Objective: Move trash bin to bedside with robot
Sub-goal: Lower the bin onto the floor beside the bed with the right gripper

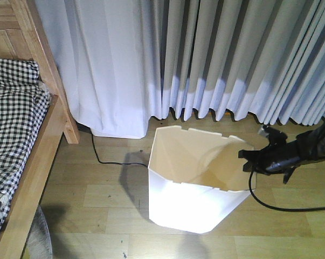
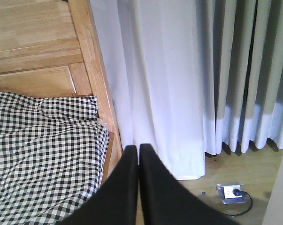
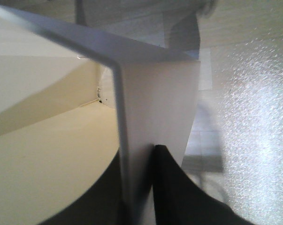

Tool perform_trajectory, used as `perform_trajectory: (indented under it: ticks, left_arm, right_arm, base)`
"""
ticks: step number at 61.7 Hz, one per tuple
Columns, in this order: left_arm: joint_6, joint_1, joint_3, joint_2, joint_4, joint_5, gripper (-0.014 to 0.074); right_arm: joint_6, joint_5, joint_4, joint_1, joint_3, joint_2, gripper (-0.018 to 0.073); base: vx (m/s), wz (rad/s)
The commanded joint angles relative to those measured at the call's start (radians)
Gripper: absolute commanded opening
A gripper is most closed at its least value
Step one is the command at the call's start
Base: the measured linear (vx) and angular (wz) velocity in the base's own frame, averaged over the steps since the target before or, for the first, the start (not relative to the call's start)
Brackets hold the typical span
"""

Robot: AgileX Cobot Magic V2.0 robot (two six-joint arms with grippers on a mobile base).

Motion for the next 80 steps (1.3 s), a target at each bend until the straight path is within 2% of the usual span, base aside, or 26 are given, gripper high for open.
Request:
perform_trajectory:
  ticks: [1,36,44,51,57,80]
  left_arm:
    - [-0.008,-0.006,0.028,-0.009,-0.004,-0.074,-0.0006]
    - [-0.008,-0.006,0.028,-0.009,-0.004,-0.074,-0.0006]
    - [-0.008,-0.006,0.028,-0.009,-0.004,-0.074,-0.0006]
    - [-0.008,-0.006,0.028,-0.009,-0.004,-0.074,-0.0006]
    - [-0.008,-0.006,0.028,-0.009,-0.004,-0.074,-0.0006]
    - [-0.008,-0.006,0.028,-0.009,-0.004,-0.074,-0.0006]
  right_arm:
    - [0.027,0.215,0.046,-0.004,-0.061,-0.008,-0.0006]
    - [0.062,0.255,0.042,0.002,-0.307,0.264,-0.0006]
    - [0.098,0.251,-0.048,0.030,-0.389,0.303,-0.0006]
    - [0.191,0.251,-0.159,0.059,-0.469,0.339,-0.0006]
    - [0.267,0.255,-0.207,0.067,-0.525,0.372,-0.0006]
    - [0.285,0.246,-0.246,0.068,-0.643,0.441,-0.0006]
  base:
    - [0.00,0.00]
    - [0.00,0.00]
    - [0.00,0.00]
    - [0.00,0.00]
    - [0.00,0.00]
    - [0.00,0.00]
